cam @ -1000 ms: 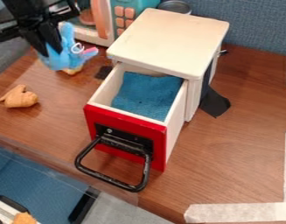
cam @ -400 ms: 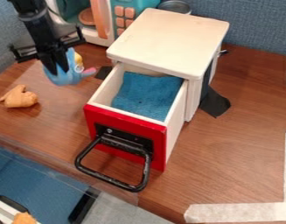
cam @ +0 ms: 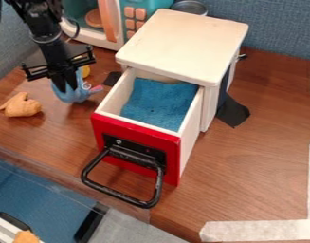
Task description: Take the blue elephant of of the drawer and put on the left side of the table
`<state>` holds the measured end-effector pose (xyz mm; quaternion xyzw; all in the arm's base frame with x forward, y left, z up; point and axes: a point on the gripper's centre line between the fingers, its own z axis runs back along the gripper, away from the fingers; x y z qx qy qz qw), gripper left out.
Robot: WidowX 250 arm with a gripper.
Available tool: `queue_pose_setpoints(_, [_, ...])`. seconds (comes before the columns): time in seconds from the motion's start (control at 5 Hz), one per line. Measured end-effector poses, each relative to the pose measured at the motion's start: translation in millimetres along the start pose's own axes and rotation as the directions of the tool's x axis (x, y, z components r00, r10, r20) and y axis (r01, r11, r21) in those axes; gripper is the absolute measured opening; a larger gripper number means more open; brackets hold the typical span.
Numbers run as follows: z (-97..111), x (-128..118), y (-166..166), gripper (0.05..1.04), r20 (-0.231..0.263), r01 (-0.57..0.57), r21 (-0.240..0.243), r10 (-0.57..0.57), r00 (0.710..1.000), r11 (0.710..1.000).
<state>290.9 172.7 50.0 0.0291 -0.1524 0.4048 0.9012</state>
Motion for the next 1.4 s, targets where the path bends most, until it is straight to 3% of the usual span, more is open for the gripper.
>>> queue_pose_setpoints(0.2, [-6,3,2,0.12,0.0,0.0,0.016,0.0,1.0,1.0])
queue_pose_setpoints(0.4, [-4,1,4,0.317,-0.029,0.002,0.025,-0.001,1.0,1.0])
queue_pose_setpoints(0.6, [3,-2,10,0.617,-0.084,-0.018,0.071,0.024,0.996,0.997])
queue_pose_setpoints(0.8, [22,0,14,0.912,-0.095,-0.046,0.11,0.056,0.994,0.993])
queue_pose_setpoints(1.0, [46,-4,19,1.015,-0.1,-0.061,0.144,0.076,0.992,0.988])
queue_pose_setpoints(1.2, [68,-16,16,1.009,-0.086,-0.013,0.137,0.025,0.996,0.991])
queue_pose_setpoints(1.4, [90,-36,14,1.003,-0.066,0.056,0.082,-0.051,0.997,0.995])
